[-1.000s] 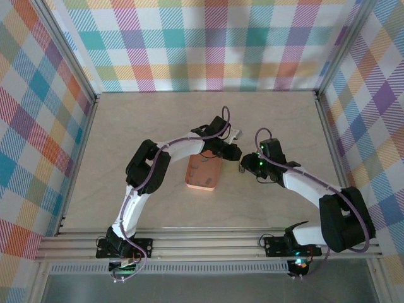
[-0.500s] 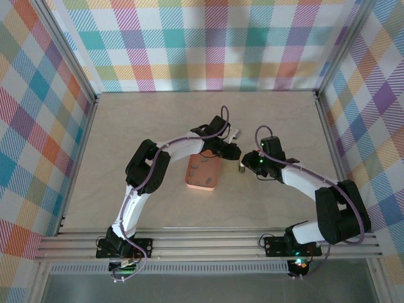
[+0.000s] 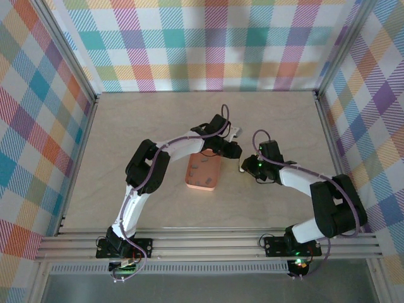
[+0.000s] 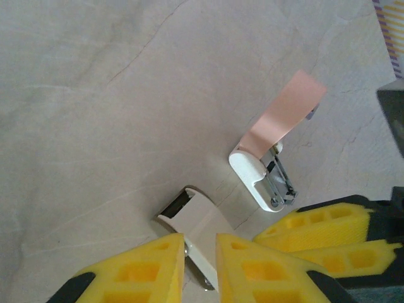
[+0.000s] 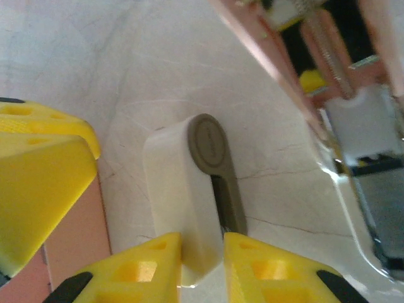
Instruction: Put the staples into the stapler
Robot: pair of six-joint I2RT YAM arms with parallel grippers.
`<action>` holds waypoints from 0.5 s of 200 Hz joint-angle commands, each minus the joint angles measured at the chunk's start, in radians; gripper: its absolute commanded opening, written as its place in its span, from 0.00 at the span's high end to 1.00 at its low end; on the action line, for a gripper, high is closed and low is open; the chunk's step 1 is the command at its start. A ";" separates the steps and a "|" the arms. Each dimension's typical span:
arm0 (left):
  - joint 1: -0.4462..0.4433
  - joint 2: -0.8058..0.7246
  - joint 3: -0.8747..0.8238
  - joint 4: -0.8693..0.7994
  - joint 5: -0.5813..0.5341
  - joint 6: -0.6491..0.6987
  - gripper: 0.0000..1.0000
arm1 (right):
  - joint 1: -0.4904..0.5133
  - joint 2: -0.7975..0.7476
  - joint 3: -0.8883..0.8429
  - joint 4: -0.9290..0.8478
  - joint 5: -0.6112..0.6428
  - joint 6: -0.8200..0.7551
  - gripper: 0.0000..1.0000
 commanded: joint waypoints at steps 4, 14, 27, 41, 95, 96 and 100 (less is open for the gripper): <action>0.008 -0.001 0.029 -0.006 0.013 -0.010 0.79 | -0.007 0.060 -0.051 -0.083 0.023 -0.013 0.78; 0.008 -0.002 0.029 -0.006 0.012 -0.009 0.79 | -0.006 0.062 -0.055 -0.083 0.029 -0.013 0.78; 0.008 0.000 0.030 -0.006 0.013 -0.012 0.79 | -0.006 0.062 -0.050 -0.083 0.030 -0.016 0.78; 0.008 -0.002 0.029 0.001 0.018 -0.014 0.76 | -0.006 0.054 -0.040 -0.073 0.012 -0.022 0.78; 0.008 0.010 0.097 0.012 0.041 -0.019 0.56 | -0.014 -0.085 0.027 -0.125 0.005 -0.075 0.72; 0.008 0.011 0.100 0.012 0.040 -0.020 0.55 | -0.015 -0.088 0.028 -0.128 0.005 -0.075 0.72; 0.008 0.014 0.109 0.012 0.041 -0.020 0.54 | -0.017 -0.099 0.031 -0.135 0.005 -0.078 0.72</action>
